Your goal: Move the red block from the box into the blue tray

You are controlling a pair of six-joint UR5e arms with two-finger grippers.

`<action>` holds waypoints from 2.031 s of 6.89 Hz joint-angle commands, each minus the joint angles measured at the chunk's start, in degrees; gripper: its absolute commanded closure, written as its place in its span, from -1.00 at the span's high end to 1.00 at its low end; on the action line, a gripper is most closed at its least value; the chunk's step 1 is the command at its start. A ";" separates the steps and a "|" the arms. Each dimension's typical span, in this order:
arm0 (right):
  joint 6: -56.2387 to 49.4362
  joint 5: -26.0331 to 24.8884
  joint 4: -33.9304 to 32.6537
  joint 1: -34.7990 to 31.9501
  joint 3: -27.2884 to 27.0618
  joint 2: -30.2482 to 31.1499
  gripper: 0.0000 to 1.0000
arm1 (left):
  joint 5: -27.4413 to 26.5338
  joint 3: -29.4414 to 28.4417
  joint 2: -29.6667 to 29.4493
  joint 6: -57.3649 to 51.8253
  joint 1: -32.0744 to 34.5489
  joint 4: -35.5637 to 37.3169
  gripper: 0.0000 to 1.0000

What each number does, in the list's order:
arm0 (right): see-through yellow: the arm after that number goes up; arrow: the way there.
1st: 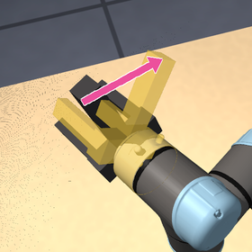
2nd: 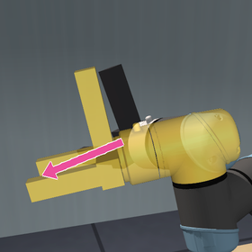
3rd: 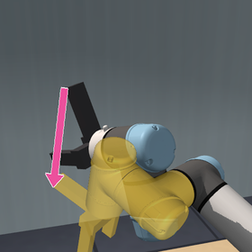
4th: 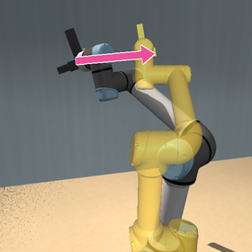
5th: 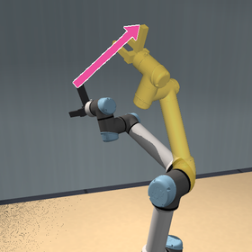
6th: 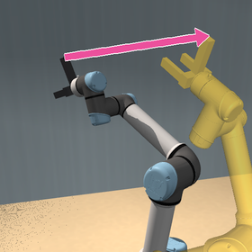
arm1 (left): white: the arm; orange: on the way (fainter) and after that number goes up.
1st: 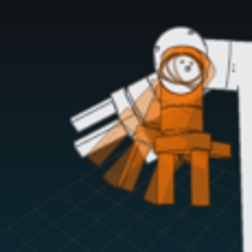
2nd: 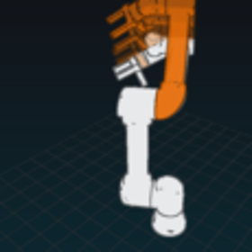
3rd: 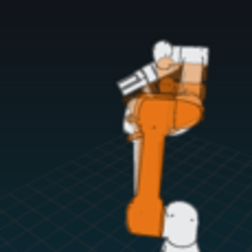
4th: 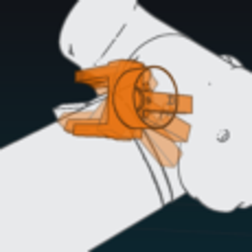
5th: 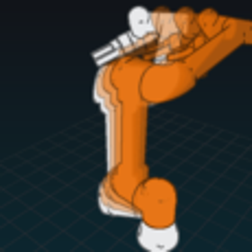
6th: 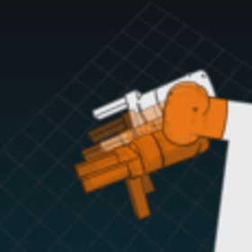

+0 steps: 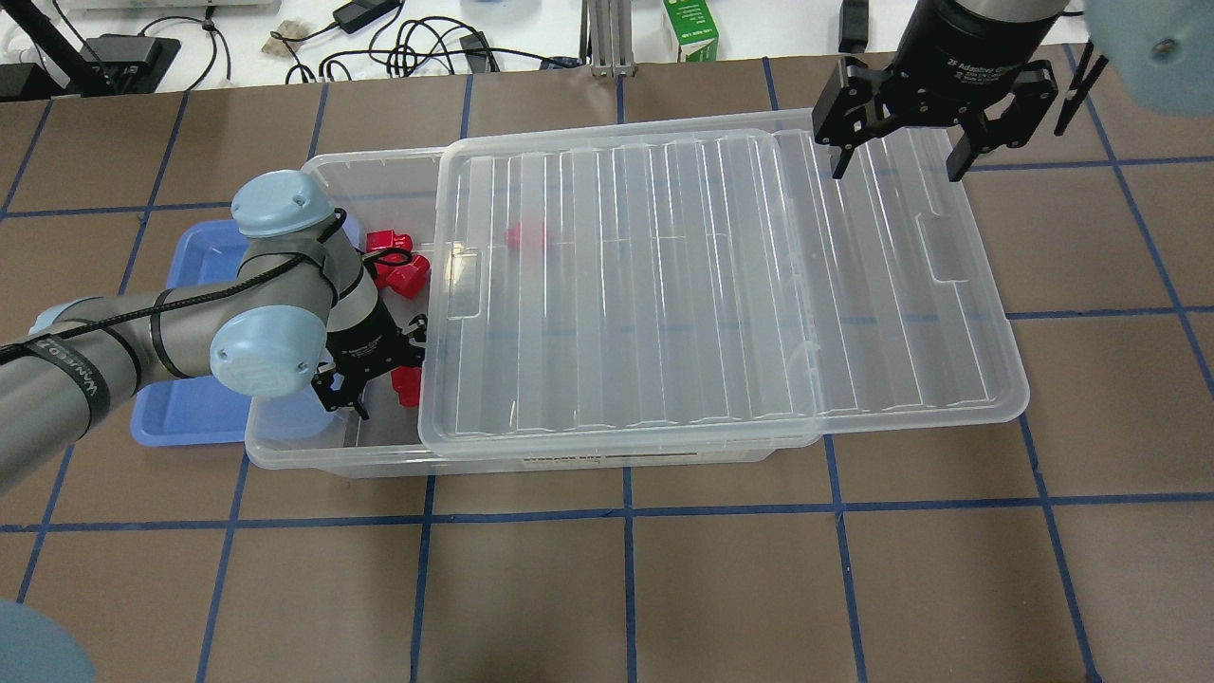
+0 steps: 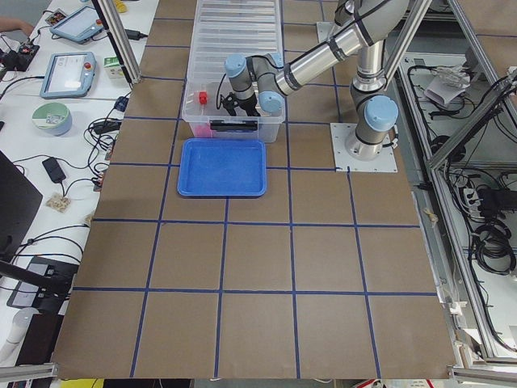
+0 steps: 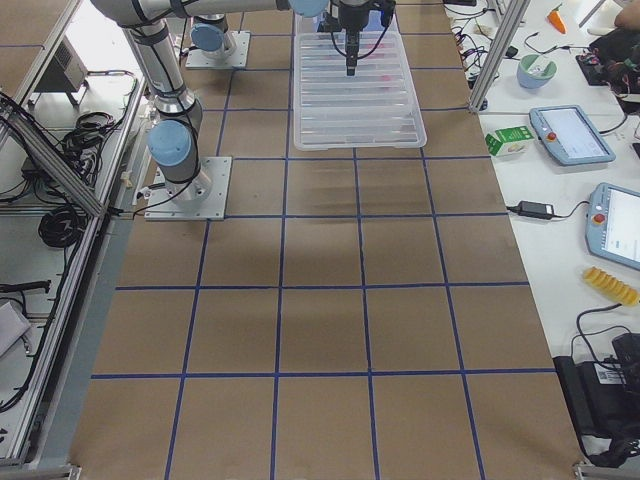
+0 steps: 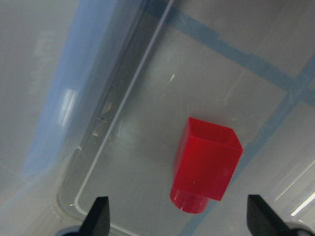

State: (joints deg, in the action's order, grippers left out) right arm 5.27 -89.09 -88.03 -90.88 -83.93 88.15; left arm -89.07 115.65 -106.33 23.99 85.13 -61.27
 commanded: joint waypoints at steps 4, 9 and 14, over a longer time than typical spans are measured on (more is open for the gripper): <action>-0.09 -0.03 0.05 0.00 0.00 -0.08 1.00 | -0.06 0.80 -1.07 0.01 0.56 3.00 0.50; -0.18 0.32 0.14 0.00 -0.09 -0.08 1.00 | -0.23 -0.16 1.11 -0.96 0.47 2.92 -1.00; -0.18 -0.03 0.14 0.00 -0.09 -0.17 1.00 | -0.84 -20.76 8.85 -10.94 -1.10 -23.57 -1.00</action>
State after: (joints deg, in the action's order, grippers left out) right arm 5.10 -89.07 -87.89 -90.88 -84.02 88.04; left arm -89.70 101.95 -98.64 17.35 85.01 -76.67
